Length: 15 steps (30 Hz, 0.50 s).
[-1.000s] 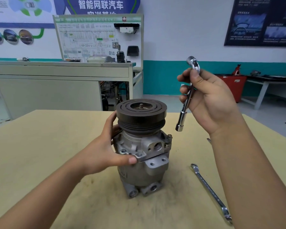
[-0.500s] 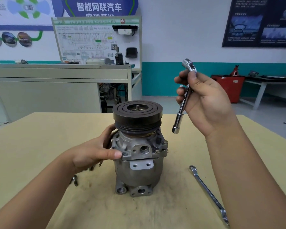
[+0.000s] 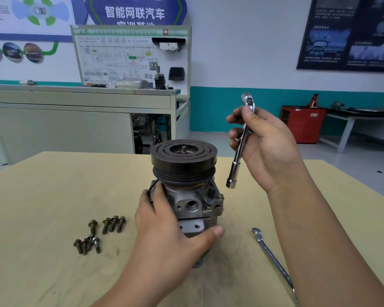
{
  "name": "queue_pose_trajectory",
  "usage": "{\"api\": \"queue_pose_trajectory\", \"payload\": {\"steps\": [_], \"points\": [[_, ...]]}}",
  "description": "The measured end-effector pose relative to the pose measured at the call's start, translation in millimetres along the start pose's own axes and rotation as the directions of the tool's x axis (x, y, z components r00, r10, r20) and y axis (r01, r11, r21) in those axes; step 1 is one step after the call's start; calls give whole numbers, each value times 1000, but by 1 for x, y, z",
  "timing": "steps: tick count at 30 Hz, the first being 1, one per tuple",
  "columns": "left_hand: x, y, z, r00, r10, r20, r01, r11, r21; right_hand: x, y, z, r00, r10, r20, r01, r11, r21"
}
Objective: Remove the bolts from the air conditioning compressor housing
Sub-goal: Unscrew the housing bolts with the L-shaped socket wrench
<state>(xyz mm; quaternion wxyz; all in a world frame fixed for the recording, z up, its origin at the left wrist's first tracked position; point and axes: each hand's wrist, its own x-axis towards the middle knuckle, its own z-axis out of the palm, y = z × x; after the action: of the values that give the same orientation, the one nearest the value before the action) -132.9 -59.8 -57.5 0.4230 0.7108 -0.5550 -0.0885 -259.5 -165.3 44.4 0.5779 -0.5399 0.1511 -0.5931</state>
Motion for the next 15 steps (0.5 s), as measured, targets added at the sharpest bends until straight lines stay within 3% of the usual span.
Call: {"api": "queue_pose_trajectory", "payload": {"steps": [7,11,15], "points": [[9,-11,17,988,64,-141,-67,998,-18,-1,1,1,1000,6,5,-6,1000,11],[17,-21,10,990,103,-95,-108,993,-53,0,0,0,1000,-2,10,1,1000,20],[25,-32,-6,989,139,40,-132,980,-150,1,-1,-4,1000,11,14,-12,999,35]]}}
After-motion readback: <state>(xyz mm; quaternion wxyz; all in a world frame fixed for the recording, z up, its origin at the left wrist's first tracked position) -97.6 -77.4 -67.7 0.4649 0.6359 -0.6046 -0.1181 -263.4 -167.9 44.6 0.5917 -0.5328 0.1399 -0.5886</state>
